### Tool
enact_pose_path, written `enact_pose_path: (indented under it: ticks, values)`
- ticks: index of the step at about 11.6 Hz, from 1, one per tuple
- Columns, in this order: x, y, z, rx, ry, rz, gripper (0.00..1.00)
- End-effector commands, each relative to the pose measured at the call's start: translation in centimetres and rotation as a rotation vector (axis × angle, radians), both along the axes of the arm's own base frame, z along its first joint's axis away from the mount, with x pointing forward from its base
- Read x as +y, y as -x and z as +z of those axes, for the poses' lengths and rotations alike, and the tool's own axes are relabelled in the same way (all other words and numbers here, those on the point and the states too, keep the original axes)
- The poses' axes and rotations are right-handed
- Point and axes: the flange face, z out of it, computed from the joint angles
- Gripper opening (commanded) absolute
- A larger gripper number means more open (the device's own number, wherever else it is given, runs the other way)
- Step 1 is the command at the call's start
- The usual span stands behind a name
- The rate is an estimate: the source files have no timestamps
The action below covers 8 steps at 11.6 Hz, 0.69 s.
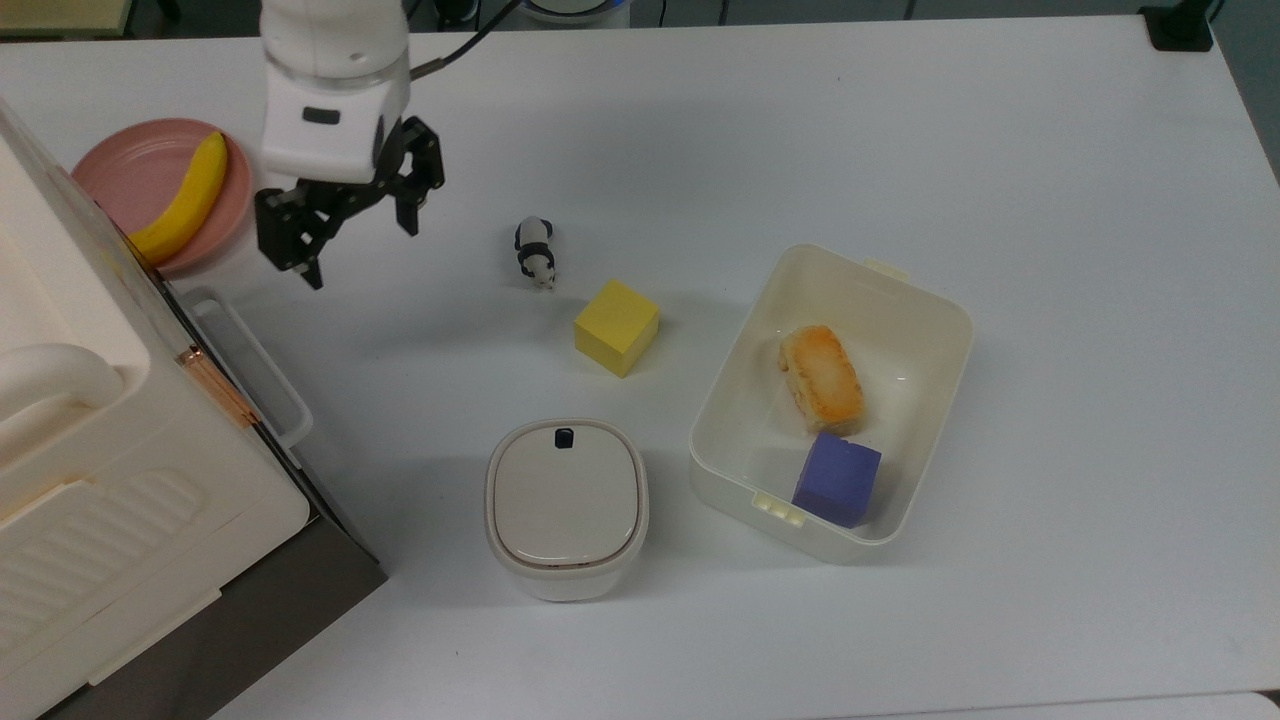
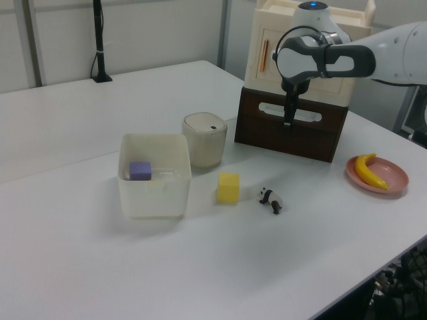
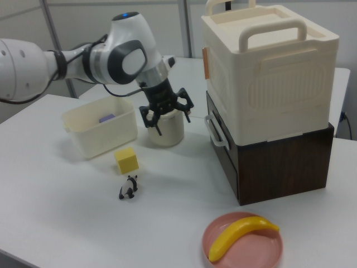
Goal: Slide open the drawer
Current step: 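Close the gripper on the white drawer handle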
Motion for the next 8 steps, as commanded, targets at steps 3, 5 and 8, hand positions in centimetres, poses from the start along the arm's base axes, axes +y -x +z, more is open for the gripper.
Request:
enact_pose_path:
  ticks: [3, 5, 8]
  values:
    - [-2.9, -2.0, -1.7, -0.079, 0.036, -0.001, 1.00]
    - [-3.9, -2.6, -2.7, -0.112, 0.047, -0.013, 1.00]
    - [-4.4, -3.0, -3.5, -0.125, 0.056, -0.012, 1.00]
